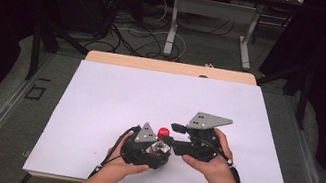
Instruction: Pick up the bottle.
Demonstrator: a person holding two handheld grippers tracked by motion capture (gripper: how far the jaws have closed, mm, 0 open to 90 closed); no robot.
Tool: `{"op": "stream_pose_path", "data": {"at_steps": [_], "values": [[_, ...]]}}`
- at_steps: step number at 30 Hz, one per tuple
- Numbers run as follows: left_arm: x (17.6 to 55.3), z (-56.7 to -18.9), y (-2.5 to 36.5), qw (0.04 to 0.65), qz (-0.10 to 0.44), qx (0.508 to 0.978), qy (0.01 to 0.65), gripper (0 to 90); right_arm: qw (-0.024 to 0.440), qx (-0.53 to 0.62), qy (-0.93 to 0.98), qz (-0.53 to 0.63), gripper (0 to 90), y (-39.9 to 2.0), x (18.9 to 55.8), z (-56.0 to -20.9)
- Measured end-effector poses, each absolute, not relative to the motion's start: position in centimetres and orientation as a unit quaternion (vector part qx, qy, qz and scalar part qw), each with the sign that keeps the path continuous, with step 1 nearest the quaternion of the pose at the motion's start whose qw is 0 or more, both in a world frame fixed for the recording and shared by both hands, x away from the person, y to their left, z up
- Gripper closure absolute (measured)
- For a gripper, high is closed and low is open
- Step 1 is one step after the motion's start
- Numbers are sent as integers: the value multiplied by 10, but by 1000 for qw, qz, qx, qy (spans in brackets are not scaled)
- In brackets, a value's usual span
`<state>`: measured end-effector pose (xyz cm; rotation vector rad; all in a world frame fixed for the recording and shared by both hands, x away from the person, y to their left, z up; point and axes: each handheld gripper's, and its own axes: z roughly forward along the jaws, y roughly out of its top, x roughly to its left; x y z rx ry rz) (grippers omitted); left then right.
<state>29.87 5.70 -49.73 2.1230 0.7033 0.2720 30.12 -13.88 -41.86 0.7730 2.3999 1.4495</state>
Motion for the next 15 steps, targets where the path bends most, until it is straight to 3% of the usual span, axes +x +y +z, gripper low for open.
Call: {"op": "stream_pose_path", "data": {"at_steps": [15], "values": [[292, -496, 52, 433, 108, 852, 275, 300, 123, 266, 826, 482, 606, -132, 298, -423]]}}
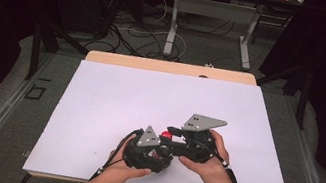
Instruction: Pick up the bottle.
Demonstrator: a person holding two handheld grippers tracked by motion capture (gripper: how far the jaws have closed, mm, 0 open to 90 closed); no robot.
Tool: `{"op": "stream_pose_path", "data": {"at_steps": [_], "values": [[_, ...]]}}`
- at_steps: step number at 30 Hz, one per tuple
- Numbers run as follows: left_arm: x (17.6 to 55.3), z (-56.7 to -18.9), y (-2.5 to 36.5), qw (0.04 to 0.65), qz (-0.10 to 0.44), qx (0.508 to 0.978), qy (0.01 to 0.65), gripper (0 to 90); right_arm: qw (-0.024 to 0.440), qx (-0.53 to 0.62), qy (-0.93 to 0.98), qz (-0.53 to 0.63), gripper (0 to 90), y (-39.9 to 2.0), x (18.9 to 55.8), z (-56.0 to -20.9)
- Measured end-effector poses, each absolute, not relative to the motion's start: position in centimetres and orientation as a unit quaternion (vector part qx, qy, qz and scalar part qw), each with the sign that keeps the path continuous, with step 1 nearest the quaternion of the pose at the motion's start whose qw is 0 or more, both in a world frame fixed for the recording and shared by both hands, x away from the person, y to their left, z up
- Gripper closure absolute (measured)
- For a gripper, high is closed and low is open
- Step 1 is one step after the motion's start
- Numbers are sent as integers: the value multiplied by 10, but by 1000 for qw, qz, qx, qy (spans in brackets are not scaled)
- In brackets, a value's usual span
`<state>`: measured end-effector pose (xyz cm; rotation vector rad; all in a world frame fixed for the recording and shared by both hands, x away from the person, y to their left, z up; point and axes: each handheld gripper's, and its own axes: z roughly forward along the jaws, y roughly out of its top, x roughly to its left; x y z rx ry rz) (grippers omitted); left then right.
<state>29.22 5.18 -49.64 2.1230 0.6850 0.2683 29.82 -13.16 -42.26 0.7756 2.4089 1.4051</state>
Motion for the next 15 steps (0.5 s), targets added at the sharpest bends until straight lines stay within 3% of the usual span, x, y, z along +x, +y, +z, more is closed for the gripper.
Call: {"op": "stream_pose_path", "data": {"at_steps": [8, 15], "values": [[290, -494, 53, 437, 102, 852, 269, 302, 105, 240, 839, 477, 613, -135, 302, -419], [291, -494, 54, 440, 99, 851, 269, 302, 58, 191, 852, 484, 616, -138, 317, -417]]}}
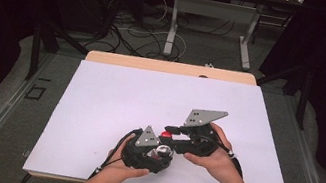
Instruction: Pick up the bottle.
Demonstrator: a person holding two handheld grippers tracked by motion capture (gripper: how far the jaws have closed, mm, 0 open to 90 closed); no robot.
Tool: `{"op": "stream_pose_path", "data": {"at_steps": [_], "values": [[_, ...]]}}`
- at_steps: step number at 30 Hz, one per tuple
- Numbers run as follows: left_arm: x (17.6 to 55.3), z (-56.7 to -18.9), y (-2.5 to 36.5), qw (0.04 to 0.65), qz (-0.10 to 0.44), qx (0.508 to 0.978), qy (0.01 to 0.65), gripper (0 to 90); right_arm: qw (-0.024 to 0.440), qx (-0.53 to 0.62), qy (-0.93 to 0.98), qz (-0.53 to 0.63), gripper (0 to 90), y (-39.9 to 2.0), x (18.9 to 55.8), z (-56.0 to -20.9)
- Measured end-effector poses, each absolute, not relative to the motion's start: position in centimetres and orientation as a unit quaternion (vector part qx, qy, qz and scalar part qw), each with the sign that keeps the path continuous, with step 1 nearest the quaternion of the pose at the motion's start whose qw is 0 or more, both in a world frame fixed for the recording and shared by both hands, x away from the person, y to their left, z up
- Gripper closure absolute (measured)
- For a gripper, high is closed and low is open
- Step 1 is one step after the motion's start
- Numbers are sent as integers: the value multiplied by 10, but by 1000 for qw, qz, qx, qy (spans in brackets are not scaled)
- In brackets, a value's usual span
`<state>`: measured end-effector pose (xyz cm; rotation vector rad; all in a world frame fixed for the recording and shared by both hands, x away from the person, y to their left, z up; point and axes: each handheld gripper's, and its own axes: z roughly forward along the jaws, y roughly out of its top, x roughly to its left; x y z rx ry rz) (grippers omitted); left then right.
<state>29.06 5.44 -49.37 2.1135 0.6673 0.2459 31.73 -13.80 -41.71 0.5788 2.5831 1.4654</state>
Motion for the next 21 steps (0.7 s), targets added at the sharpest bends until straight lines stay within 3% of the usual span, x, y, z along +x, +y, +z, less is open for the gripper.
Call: {"op": "stream_pose_path", "data": {"at_steps": [13, 20, 21], "values": [[291, -492, 57, 448, 88, 855, 245, 303, 9, 68, 886, 459, 620, -135, 337, -407], [292, -486, 62, 454, 88, 850, 253, 301, 13, 89, 879, 468, 604, -134, 337, -402], [293, -487, 62, 454, 96, 847, 259, 301, 38, 112, 876, 468, 525, -131, 332, -401]]}}
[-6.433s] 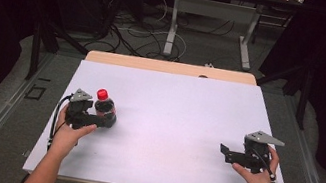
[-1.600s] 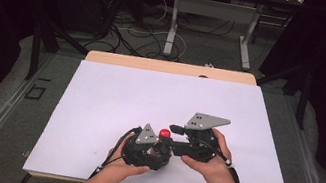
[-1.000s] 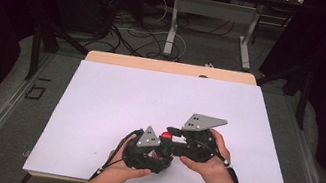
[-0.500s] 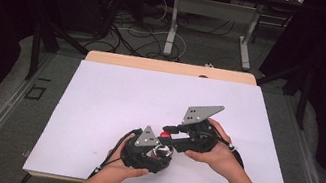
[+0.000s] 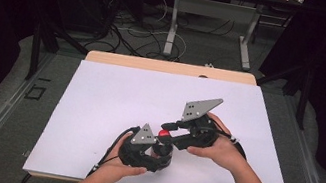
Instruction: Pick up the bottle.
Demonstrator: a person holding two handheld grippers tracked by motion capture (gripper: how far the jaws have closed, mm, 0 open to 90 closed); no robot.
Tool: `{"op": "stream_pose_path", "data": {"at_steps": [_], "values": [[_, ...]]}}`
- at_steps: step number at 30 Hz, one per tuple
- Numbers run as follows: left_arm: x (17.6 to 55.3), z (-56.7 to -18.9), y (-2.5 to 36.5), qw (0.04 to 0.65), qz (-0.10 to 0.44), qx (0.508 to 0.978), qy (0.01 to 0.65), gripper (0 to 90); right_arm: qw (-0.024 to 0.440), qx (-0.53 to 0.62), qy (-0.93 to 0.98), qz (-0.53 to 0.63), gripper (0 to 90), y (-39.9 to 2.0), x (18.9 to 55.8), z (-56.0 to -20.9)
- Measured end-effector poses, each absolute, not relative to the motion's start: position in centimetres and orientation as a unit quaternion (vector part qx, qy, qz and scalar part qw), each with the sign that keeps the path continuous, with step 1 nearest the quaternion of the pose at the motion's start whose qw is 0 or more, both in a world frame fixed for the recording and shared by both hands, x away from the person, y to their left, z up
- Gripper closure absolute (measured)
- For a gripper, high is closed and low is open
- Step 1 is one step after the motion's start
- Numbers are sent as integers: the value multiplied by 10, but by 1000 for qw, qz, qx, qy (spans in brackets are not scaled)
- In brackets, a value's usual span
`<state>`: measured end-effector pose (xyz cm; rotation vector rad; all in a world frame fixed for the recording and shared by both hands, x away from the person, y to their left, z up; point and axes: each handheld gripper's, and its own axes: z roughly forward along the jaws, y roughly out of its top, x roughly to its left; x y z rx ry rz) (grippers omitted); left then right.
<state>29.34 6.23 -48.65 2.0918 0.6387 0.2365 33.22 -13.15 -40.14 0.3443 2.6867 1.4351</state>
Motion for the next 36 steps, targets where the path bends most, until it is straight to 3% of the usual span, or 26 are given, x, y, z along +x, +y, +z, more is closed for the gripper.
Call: {"op": "stream_pose_path", "data": {"at_steps": [5, 10, 14, 25, 36], "values": [[296, -487, 65, 451, 101, 844, 274, 301, 78, 169, 862, 471, 479, -126, 317, -399], [297, -486, 67, 443, 106, 844, 284, 300, 144, 218, 852, 454, 503, -120, 304, -400], [297, -487, 67, 447, 107, 839, 290, 301, 154, 233, 848, 451, 521, -115, 300, -405], [297, -489, 67, 441, 112, 841, 291, 301, 150, 243, 841, 461, 605, -113, 301, -410], [295, -486, 66, 440, 103, 850, 270, 301, 73, 146, 873, 459, 611, -127, 322, -403]]}}
